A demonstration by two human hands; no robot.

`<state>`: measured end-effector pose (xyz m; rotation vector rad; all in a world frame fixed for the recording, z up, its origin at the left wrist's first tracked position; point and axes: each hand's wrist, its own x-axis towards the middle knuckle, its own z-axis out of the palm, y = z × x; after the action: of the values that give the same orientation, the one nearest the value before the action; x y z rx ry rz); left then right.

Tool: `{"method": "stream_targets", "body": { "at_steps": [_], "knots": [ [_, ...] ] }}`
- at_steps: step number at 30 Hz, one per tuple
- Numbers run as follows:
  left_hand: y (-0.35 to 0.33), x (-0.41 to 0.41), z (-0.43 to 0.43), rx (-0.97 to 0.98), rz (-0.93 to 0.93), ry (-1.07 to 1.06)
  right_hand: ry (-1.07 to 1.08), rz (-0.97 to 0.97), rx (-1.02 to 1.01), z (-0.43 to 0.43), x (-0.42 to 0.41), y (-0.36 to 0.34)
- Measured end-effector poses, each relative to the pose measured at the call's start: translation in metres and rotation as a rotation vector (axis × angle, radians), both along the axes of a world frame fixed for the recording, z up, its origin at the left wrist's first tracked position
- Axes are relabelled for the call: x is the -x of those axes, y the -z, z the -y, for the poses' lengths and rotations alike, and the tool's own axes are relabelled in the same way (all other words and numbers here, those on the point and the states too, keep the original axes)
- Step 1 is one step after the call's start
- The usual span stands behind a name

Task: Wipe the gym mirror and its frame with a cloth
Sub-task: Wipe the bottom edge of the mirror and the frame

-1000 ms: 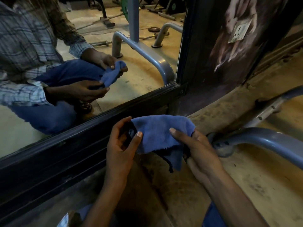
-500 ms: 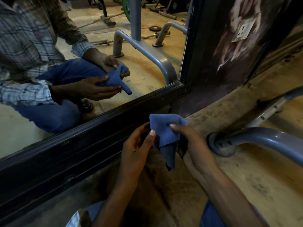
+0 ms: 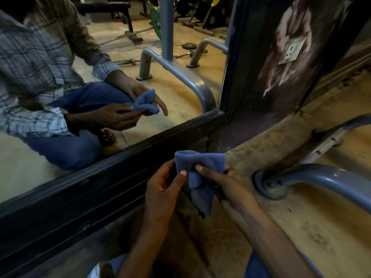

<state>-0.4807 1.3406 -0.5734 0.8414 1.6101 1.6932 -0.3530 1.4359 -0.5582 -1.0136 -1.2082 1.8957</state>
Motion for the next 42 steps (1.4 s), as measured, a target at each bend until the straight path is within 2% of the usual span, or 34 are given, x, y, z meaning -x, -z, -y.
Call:
{"method": "stream_targets", "body": {
  "at_steps": [7, 13, 18, 20, 26, 32, 36, 42],
  "knots": [
    [0.0, 0.002, 0.003, -0.027, -0.078, -0.072, -0.085, -0.201, 0.247, 0.01, -0.004, -0.01],
    [-0.004, 0.008, 0.008, -0.076, -0.092, -0.093, -0.144, -0.236, 0.179, 0.014, -0.003, -0.015],
    [-0.008, 0.015, 0.013, -0.073, -0.219, -0.128, -0.074, -0.226, 0.166, 0.012, 0.004, -0.014],
    [-0.011, 0.018, 0.015, -0.058, -0.326, -0.164, -0.016, -0.211, 0.155, 0.01, 0.005, -0.014],
    [-0.026, 0.034, 0.013, -0.075, -0.866, -0.3, 0.117, -0.218, 0.032, 0.004, 0.007, -0.017],
    [-0.049, 0.051, 0.003, 0.065, -1.241, -0.394, 0.234, -0.173, -0.179, -0.007, 0.01, -0.011],
    [-0.07, 0.066, -0.002, 0.125, -1.381, -0.475, 0.363, -0.188, -0.267, -0.021, 0.011, -0.021],
    [-0.084, 0.084, -0.002, 0.183, -1.553, -0.544, 0.522, -0.235, -0.587, -0.071, 0.025, -0.069]
  ]
}}
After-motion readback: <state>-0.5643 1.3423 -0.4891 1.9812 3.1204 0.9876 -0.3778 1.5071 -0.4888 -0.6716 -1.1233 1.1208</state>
